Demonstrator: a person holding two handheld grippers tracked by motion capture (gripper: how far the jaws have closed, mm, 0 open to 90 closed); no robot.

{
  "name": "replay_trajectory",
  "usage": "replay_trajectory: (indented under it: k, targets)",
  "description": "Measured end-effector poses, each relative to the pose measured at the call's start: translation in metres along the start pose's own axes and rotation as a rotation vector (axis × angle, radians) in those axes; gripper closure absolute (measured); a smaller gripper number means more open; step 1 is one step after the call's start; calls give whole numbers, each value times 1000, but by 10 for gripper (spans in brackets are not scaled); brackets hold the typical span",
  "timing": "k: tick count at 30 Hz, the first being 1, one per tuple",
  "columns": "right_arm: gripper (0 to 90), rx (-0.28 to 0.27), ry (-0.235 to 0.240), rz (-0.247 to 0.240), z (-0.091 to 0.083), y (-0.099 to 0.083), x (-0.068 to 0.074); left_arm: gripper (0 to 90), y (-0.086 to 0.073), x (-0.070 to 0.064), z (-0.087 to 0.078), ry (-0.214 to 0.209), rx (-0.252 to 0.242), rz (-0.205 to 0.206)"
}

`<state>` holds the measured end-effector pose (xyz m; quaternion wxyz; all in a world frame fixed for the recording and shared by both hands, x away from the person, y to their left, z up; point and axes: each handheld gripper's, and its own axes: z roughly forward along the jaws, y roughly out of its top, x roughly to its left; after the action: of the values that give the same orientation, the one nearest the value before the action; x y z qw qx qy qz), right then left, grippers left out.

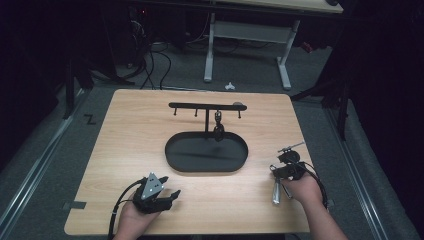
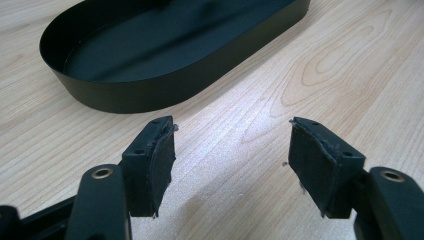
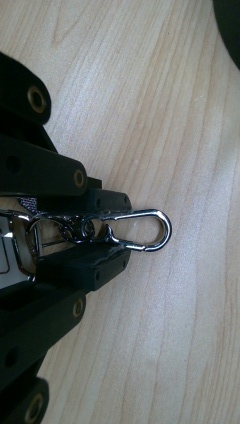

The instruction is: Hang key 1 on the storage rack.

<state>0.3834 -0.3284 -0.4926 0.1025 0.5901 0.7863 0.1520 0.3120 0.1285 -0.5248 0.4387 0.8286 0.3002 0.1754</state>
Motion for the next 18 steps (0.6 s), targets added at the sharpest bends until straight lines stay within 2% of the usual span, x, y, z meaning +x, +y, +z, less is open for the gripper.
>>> replay_trajectory:
  k: [4,9,13,18]
  targets:
    - [753,2,4,7,-2,-1,-2,353,0,0,0,-1,2,1]
    - [753,-10,43,41,-4,-1,-5,353,0,-1,0,-2,1,1]
    - [754,-24,54,53,-3,-2,-5,353,0,-1,0,-3,2,2]
    - [754,-27,49,27,-6,-1,-1,353,0,0,0,-2,1,1]
